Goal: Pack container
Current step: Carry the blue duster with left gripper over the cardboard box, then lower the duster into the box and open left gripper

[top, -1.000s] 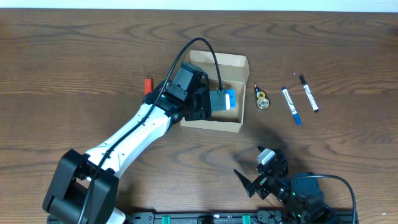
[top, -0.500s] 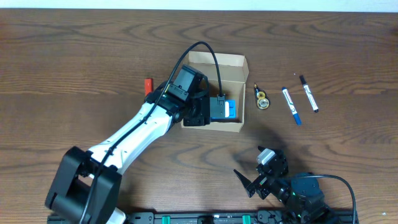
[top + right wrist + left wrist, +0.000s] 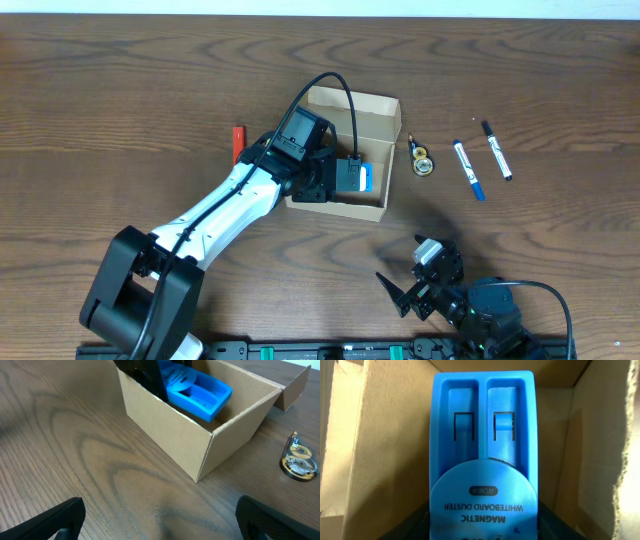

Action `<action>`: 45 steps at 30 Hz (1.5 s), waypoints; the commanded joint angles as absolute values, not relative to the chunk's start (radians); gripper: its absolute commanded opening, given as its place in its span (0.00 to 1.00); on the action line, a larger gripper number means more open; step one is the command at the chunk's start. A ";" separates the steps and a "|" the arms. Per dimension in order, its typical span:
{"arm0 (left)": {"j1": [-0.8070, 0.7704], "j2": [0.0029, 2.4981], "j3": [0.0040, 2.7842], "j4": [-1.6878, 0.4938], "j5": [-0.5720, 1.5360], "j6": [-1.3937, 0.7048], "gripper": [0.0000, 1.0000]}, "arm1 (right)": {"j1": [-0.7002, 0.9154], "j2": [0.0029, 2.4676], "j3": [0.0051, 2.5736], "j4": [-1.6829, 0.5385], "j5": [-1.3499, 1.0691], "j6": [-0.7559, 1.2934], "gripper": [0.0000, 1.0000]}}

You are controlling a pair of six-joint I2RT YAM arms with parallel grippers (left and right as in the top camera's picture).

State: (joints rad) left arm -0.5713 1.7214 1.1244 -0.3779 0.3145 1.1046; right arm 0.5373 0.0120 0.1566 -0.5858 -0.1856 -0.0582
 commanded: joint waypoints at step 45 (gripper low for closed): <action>-0.576 1.730 1.271 -0.606 0.326 1.183 0.54 | 0.547 0.006 0.153 -0.587 -0.183 -0.046 0.99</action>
